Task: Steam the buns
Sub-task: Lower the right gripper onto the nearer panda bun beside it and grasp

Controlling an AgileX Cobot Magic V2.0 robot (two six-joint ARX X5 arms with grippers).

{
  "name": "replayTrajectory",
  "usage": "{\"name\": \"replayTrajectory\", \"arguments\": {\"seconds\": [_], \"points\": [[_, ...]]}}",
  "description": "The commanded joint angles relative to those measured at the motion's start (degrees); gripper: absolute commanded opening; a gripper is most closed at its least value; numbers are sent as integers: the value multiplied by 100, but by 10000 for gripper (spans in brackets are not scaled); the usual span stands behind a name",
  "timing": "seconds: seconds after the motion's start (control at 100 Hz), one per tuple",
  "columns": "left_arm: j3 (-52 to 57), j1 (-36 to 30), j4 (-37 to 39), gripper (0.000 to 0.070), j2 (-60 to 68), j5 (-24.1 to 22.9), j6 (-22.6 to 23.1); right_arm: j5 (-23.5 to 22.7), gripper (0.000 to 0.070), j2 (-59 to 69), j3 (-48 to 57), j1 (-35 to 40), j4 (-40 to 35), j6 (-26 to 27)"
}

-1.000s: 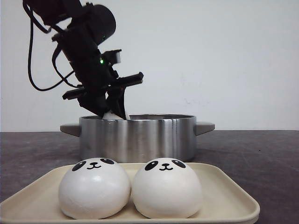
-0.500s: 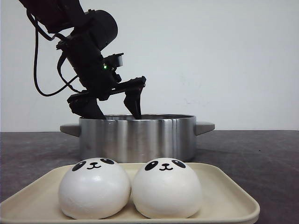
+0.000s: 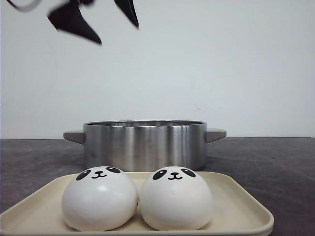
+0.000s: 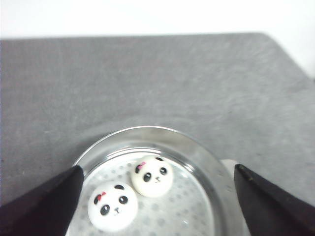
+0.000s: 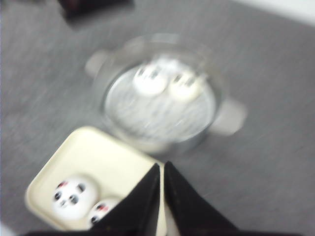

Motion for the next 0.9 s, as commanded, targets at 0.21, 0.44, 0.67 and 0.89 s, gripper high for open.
{"name": "replayTrajectory", "arguments": {"seconds": [0.21,0.44,0.67,0.89], "points": [[96,-358,-549,595,-1311,-4,-15,-868,236,562,-1803,315,1423,1644],[96,-483,-776,595,-2070,-4,-15,-1167,501,1491,-1902,330,1626,1794],[96,-483,-1121,595,-2358,-11,33,-1381,486,2339,-1902,328,1910,1792],[94,-483,-1523,595,-2358,-13,31,-1440,457,2942,-1899,313,2081,1794]]}}
